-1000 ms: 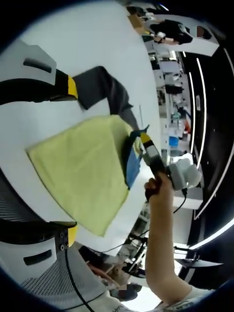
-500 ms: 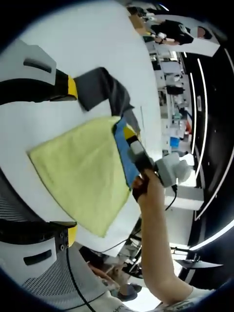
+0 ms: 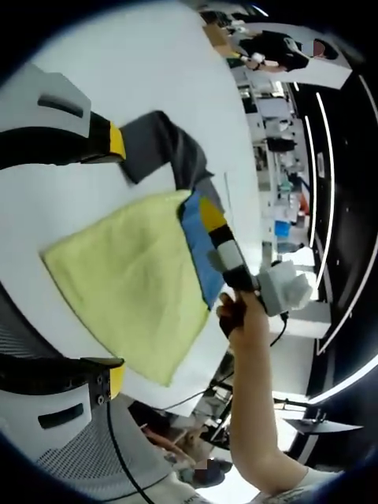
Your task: Fold the garment on the visible template until the final outline fits inside the template.
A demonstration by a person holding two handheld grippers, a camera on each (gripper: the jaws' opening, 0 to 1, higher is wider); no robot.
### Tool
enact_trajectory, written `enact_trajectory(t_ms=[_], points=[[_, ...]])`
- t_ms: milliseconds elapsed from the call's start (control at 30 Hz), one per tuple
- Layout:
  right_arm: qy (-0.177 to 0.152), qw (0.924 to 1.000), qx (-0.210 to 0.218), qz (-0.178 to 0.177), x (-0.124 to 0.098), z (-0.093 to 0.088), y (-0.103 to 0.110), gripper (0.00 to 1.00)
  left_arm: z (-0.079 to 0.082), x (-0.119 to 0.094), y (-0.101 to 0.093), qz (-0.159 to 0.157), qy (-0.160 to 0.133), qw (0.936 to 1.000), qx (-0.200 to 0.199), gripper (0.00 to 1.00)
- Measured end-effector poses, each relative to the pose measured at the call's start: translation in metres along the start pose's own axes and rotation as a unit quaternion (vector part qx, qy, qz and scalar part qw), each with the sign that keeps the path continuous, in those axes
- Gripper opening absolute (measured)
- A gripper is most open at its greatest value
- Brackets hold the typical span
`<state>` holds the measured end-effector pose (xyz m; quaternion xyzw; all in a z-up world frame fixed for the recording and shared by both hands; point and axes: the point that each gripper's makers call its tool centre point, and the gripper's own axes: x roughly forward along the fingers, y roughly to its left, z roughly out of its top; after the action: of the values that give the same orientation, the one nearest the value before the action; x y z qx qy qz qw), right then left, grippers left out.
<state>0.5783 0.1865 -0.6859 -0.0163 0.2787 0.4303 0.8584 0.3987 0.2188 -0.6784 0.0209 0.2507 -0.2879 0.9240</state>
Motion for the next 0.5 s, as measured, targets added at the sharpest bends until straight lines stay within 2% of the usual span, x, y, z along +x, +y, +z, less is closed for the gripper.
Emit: enact_trajectory(t_ms=[133,500], points=[[-0.004,0.9999,-0.013,0.004,-0.004,0.003,0.001,0.99,0.001,0.000,0.004,0.005,-0.001,1.0000,0.000,0.99],[-0.018,0.9994,-0.029,0.007,-0.021,0.011,-0.002,0.99,0.006,-0.001,0.019,0.021,-0.002,0.9998,-0.001,0.99]])
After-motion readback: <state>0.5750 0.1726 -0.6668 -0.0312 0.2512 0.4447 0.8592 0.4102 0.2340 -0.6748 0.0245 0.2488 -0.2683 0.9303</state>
